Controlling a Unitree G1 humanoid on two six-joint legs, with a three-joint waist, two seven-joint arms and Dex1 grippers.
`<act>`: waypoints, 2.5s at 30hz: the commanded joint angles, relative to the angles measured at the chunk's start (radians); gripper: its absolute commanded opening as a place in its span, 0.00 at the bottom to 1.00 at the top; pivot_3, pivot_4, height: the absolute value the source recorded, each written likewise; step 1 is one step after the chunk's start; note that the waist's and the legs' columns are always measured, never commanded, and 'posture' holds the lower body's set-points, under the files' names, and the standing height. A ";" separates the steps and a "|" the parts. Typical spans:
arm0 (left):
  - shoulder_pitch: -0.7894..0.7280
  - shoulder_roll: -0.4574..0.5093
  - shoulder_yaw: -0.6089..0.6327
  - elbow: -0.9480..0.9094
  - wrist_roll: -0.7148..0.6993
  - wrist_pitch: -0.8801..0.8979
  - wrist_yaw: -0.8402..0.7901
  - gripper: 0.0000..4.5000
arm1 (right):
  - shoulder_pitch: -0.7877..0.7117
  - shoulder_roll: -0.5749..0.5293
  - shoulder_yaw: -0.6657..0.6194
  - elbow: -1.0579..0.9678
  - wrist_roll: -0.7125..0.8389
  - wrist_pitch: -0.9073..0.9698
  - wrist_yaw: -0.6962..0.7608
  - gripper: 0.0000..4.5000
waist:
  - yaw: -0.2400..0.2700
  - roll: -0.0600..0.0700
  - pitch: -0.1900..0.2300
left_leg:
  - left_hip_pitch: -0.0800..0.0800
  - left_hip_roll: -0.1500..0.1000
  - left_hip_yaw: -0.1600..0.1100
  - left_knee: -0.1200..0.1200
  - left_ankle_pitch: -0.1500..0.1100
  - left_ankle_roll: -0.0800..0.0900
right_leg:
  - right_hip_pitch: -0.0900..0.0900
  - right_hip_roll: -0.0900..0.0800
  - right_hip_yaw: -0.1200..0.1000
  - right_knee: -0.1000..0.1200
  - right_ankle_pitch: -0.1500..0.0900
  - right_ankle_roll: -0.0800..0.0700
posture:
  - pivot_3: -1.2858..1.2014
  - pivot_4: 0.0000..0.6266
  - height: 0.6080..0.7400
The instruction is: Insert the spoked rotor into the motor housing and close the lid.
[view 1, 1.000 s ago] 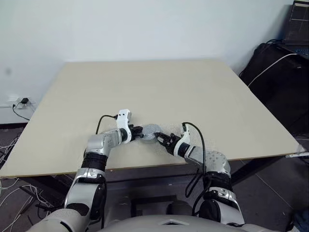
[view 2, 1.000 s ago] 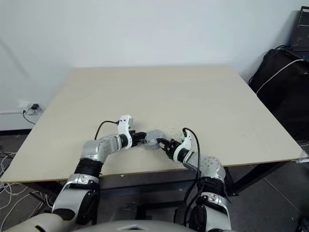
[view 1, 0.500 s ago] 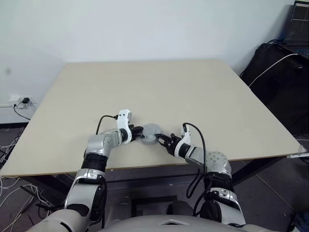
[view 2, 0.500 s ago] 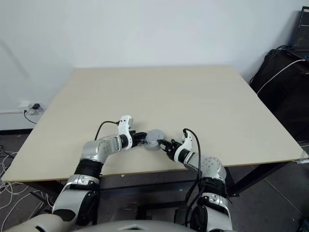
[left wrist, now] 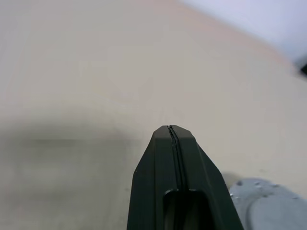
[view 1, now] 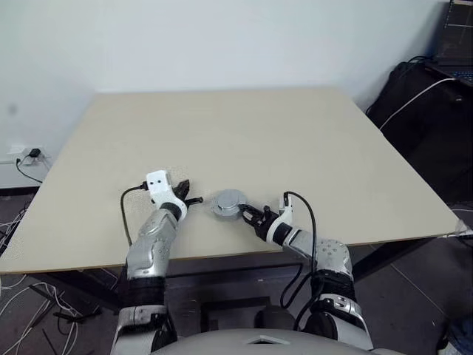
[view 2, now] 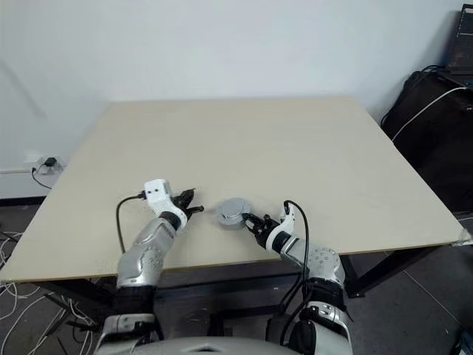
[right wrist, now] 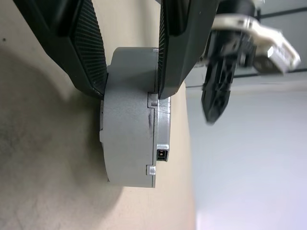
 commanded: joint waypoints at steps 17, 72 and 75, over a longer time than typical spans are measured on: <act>0.330 -0.219 -0.002 -0.253 -0.927 0.128 -0.069 0.36 | -0.024 0.036 -0.016 -0.156 0.267 0.038 0.001 0.27 | -0.002 -0.001 0.010 | -0.001 0.000 -0.001 0.002 0.000 0.000 | 0.001 0.003 -0.001 0.001 0.000 0.001 | 0.52 0.00 1.00; 0.341 -0.114 -0.201 -0.184 -1.147 0.026 -0.051 0.47 | 0.109 -0.245 0.379 -0.521 0.459 -0.008 -0.197 0.49 | -0.007 -0.001 0.010 | -0.001 0.000 -0.001 0.006 0.000 0.001 | 0.003 0.004 -0.001 0.000 0.001 0.002 | 0.52 0.00 1.00; 0.329 -0.110 -0.195 -0.172 -1.128 0.011 -0.049 0.47 | 0.114 -0.314 0.456 -0.580 0.296 -0.073 -0.141 0.72 | -0.005 -0.001 0.010 | -0.001 0.000 -0.001 0.006 0.000 0.001 | 0.003 0.004 -0.001 0.000 0.001 0.002 | 0.52 0.00 1.00</act>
